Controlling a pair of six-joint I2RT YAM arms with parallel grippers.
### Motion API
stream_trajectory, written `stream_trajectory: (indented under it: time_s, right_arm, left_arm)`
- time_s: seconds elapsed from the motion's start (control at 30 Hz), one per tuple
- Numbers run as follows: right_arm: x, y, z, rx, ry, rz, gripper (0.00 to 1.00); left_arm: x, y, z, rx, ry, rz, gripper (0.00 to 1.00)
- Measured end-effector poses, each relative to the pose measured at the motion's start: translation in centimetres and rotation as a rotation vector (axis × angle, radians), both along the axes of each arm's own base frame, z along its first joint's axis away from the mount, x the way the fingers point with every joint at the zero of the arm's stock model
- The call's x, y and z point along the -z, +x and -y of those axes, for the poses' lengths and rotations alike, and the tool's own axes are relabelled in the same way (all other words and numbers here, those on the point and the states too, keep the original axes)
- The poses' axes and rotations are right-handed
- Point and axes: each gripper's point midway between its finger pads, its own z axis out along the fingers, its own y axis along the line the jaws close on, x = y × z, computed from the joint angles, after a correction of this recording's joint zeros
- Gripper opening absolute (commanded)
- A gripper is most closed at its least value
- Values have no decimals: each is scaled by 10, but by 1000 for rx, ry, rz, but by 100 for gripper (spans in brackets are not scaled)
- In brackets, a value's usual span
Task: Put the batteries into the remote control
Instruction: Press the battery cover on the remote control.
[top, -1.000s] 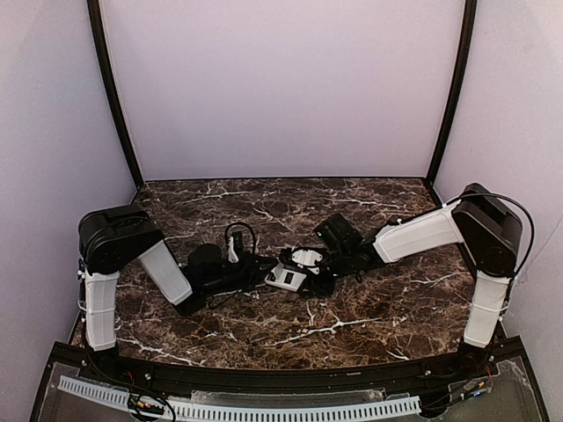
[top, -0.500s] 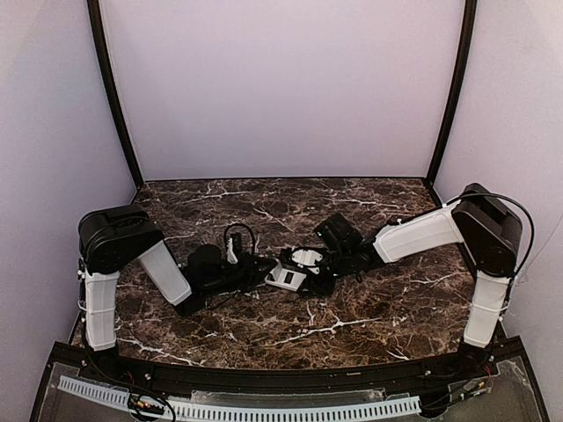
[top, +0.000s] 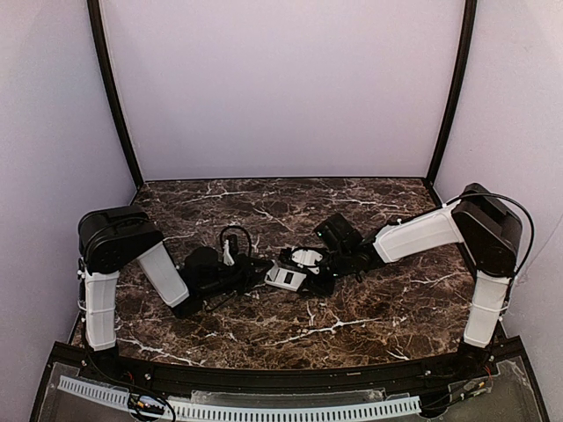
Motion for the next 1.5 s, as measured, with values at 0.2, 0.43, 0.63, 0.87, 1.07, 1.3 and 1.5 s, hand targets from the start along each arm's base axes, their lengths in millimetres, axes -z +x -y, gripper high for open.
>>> stream_trajectory:
  time_s: [0.2,0.43,0.63,0.87,1.07,1.3,1.5]
  right_arm:
    - [0,0,0,0,0,0,10]
    - [0,0,0,0,1,0,10]
    - [0,0,0,0,3,-3,10]
    - [0,0,0,-1,6,-4,10]
    - [0,0,0,-1,6,-4,10]
    - [-1,-1,1,-9,11,-2,10]
    - [-1,-3,6,-22,9,0,9]
  left_arm:
    - [0,0,-1,-1,-8,-2,1]
    - [-1,1,2,6,-14,-8,8]
    - [6,0,-4,-6,-3,-33,19]
    - [16,0,-13,-28,17,-56,23]
    - [16,0,-13,-28,17,-56,27]
    - [16,1,-14,-23,16,-57,28]
    - [16,3,-16,-20,15,-57,34]
